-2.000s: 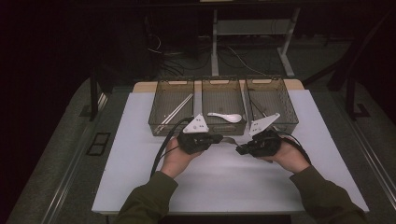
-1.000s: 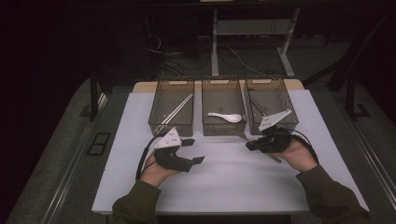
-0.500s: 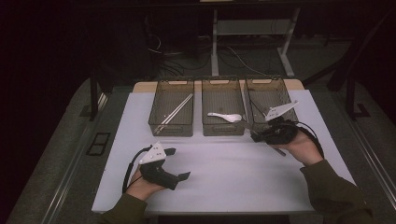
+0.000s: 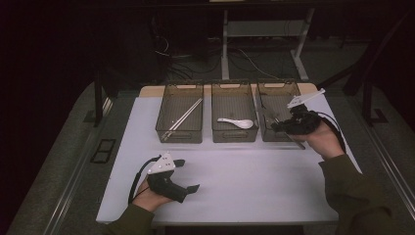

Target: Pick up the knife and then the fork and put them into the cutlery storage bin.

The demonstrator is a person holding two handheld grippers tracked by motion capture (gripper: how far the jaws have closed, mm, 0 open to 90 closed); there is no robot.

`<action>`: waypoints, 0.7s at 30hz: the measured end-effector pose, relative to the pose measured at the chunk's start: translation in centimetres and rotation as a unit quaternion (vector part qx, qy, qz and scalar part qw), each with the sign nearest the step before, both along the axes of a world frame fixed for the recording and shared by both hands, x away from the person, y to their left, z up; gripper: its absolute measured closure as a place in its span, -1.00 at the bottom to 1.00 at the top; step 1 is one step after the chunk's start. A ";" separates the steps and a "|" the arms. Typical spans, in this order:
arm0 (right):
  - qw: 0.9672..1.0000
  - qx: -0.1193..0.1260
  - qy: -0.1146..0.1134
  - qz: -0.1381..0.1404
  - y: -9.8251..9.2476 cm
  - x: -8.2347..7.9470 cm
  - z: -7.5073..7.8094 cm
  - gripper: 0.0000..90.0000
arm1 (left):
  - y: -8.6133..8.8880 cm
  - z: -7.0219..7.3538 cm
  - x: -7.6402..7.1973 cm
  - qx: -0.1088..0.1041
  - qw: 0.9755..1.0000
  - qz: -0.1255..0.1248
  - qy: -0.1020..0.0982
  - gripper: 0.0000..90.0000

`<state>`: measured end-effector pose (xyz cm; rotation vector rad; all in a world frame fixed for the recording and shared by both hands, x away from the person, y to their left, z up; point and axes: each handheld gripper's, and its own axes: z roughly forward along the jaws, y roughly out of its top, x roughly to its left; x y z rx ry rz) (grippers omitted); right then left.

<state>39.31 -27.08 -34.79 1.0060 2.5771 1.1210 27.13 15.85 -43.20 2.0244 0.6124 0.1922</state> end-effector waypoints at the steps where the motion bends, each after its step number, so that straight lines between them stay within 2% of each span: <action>1: 1.000 0.000 -0.001 -0.005 -0.2 0.3 0.2 0.92 | 0.0 0.0 0.0 0.004 1.000 -0.003 0.000 -1.00; 13: 0.998 0.006 0.004 -0.056 -2.0 3.6 1.0 0.92 | -0.1 -0.1 0.0 0.002 1.000 -0.009 -0.001 -1.00; 21: 0.996 0.008 0.006 -0.091 -2.8 5.6 1.3 0.92 | -0.1 -0.1 0.0 -0.001 1.000 -0.010 -0.002 -1.00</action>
